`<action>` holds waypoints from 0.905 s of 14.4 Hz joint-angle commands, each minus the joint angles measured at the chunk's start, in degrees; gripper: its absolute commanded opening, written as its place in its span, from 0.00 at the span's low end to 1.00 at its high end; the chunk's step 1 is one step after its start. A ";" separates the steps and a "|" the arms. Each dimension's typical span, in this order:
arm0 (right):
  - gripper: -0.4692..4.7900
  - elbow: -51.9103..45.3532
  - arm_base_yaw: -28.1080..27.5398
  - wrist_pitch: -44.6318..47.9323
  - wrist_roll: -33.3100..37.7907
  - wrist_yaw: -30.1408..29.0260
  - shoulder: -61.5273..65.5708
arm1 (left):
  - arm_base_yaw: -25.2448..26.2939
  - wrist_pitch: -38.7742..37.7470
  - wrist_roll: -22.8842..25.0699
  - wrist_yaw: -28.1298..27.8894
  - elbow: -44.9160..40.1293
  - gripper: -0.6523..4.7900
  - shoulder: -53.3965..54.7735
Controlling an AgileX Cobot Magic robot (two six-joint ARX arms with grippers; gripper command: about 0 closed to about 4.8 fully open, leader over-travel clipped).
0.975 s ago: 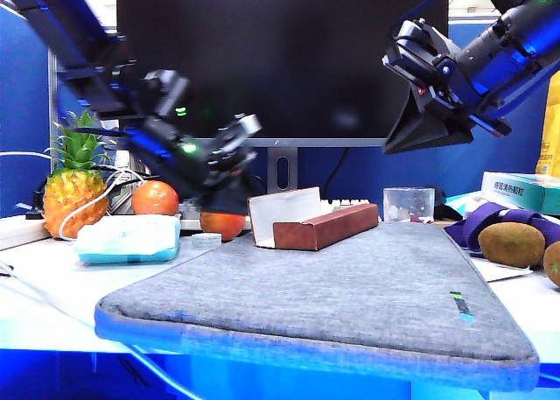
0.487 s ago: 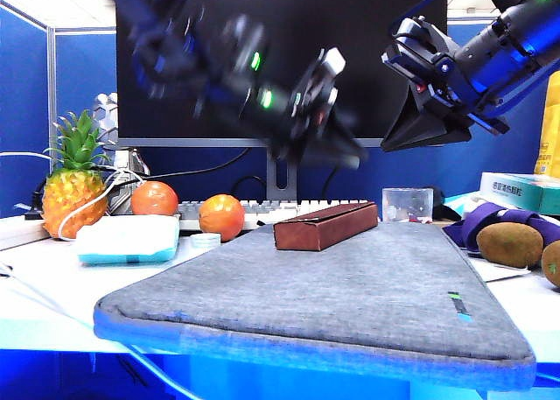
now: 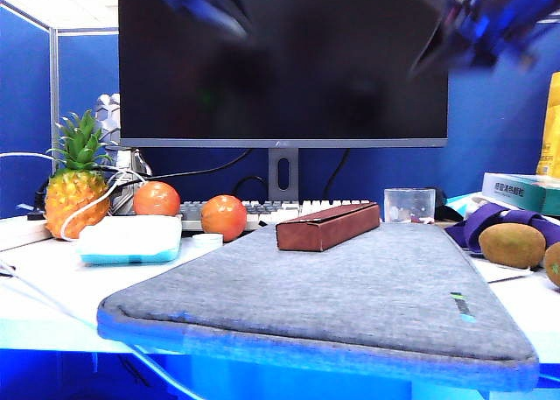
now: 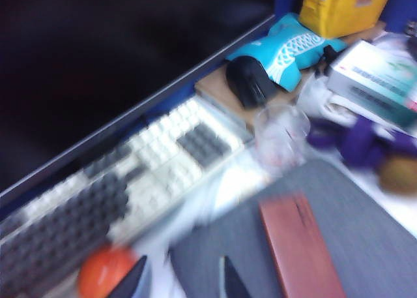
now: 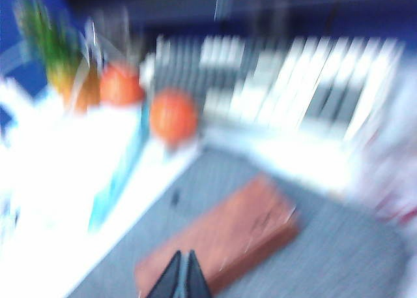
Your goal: Close the glasses case.
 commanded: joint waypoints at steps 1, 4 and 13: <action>0.08 0.15 -1.05 -0.61 0.17 0.00 -6.19 | 1.88 -15.50 4.46 3.72 0.24 0.30 -5.35; 0.08 -0.04 -1.05 -2.84 -1.68 3.37 -13.88 | 1.86 -20.00 5.27 -2.71 0.24 0.27 -9.46; 0.08 -10.12 -1.03 -6.91 -9.03 18.97 -43.56 | 1.86 -1.03 -0.59 -24.48 -31.06 0.26 -53.31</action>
